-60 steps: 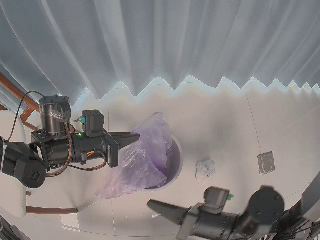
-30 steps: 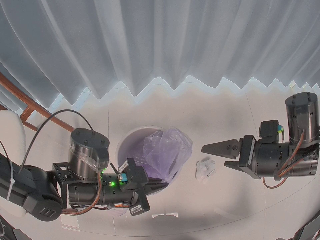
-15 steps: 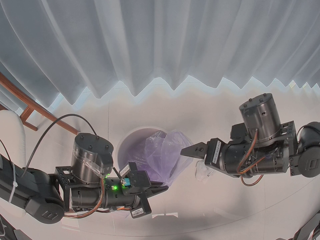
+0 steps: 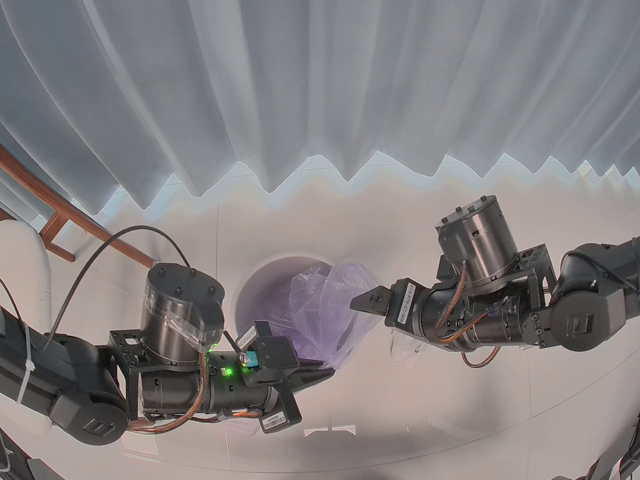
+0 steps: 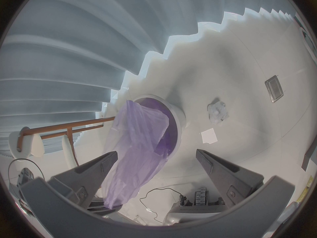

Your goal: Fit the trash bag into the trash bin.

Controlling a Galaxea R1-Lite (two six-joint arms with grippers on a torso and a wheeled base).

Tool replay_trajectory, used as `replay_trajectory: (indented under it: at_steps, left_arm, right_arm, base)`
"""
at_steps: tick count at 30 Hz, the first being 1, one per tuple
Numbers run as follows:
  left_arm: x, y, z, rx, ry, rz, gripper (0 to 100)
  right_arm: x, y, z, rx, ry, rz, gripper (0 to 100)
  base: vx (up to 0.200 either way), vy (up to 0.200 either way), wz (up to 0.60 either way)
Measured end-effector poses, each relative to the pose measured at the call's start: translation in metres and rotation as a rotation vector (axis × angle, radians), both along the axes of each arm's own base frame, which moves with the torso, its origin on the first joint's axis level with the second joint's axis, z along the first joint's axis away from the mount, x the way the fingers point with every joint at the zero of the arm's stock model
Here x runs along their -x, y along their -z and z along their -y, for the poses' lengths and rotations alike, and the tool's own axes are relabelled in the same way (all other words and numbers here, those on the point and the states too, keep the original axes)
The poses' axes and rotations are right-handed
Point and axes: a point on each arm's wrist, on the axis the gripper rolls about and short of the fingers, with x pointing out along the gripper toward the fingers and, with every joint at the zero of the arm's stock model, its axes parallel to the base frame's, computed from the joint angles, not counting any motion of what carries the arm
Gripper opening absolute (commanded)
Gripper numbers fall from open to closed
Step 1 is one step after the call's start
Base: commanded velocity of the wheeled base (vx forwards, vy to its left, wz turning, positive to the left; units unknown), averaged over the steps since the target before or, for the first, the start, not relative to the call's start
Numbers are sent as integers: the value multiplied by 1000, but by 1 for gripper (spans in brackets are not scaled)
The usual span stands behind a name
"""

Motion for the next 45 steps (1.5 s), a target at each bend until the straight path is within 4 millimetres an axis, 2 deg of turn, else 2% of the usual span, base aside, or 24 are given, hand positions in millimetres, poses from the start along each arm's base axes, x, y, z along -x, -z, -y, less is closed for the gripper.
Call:
replay_trajectory:
  at_steps: [7, 20, 21, 38, 39, 45]
  left_arm:
    - [-1, -2, 1, 7, -1, 5, 0]
    - [-1, -3, 3, 27, -2, -9, 0]
    - [0, -3, 3, 27, -1, -10, 0]
    - [0, -2, 2, 31, -14, -29, 0]
    - [-1, -2, 2, 37, -21, -38, 100]
    - [-3, -7, 2, 120, -83, -135, 100]
  right_arm:
    - [-6, 9, -6, 11, 4, -13, 100]
    - [-17, 9, -6, 5, 33, -6, 100]
    - [-18, 9, -6, 7, 38, -4, 0]
    - [-19, 9, -7, 12, 49, 1, 0]
    - [-18, 9, -8, 13, 43, 5, 0]
    - [-19, 3, -11, -9, 16, 57, 0]
  base:
    - [0, 0, 0]
    - [0, 0, 0]
    - [0, 0, 0]
    - [0, 0, 0]
    - [0, 0, 0]
    - [0, 0, 0]
